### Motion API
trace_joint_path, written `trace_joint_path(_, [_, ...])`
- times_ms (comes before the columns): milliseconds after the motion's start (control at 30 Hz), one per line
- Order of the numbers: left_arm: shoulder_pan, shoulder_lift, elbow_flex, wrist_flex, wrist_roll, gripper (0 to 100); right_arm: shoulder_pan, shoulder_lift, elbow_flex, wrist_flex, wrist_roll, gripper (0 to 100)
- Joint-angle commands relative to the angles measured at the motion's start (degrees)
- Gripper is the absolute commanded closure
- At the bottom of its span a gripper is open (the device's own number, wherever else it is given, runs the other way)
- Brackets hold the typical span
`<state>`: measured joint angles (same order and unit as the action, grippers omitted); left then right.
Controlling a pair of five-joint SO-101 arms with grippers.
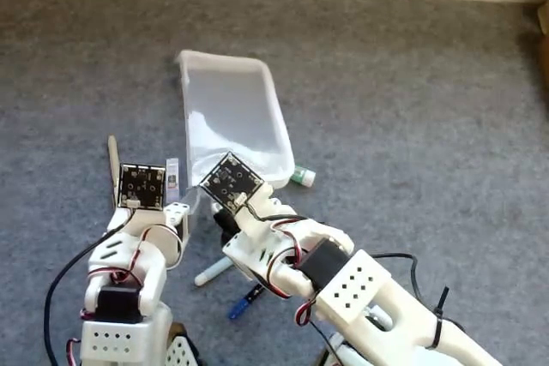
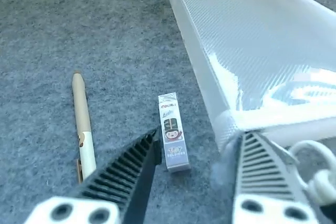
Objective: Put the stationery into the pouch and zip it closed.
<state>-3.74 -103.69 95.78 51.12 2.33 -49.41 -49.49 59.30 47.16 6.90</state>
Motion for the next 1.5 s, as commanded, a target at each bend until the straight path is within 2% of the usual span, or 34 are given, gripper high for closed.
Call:
trace_joint_path(0, [2.5,-0.7,0.0,-1.3,0.2,88,-0.7,-2.2,-0.7,0.4,-0.4,99.3])
trace_joint_path(233, [2.4,-0.7,0.0,-1.3,0.2,96,-0.6,-2.2,-0.7,0.4,-0.4,99.3])
trace_joint_path(367, [2.4,-0.7,-0.2,-1.3,0.2,99,3.2,-2.2,-0.7,0.4,-0.4,99.3])
trace_joint_path(500, [2.3,-0.7,-0.2,-1.3,0.2,100,9.8,-2.2,-0.8,0.4,-0.4,99.3])
trace_joint_path(800, [-0.3,-0.7,-1.0,-1.1,0.2,100,17.2,-2.2,-3.6,0.5,-0.2,99.3])
trace_joint_path(1067, [-1.0,-0.7,-1.2,-1.1,0.2,100,27.0,-2.2,-7.7,0.4,0.0,99.3])
trace_joint_path(1467, [-1.0,-0.7,-1.1,-1.1,0.2,100,35.3,-2.2,-10.0,0.4,-0.4,99.3])
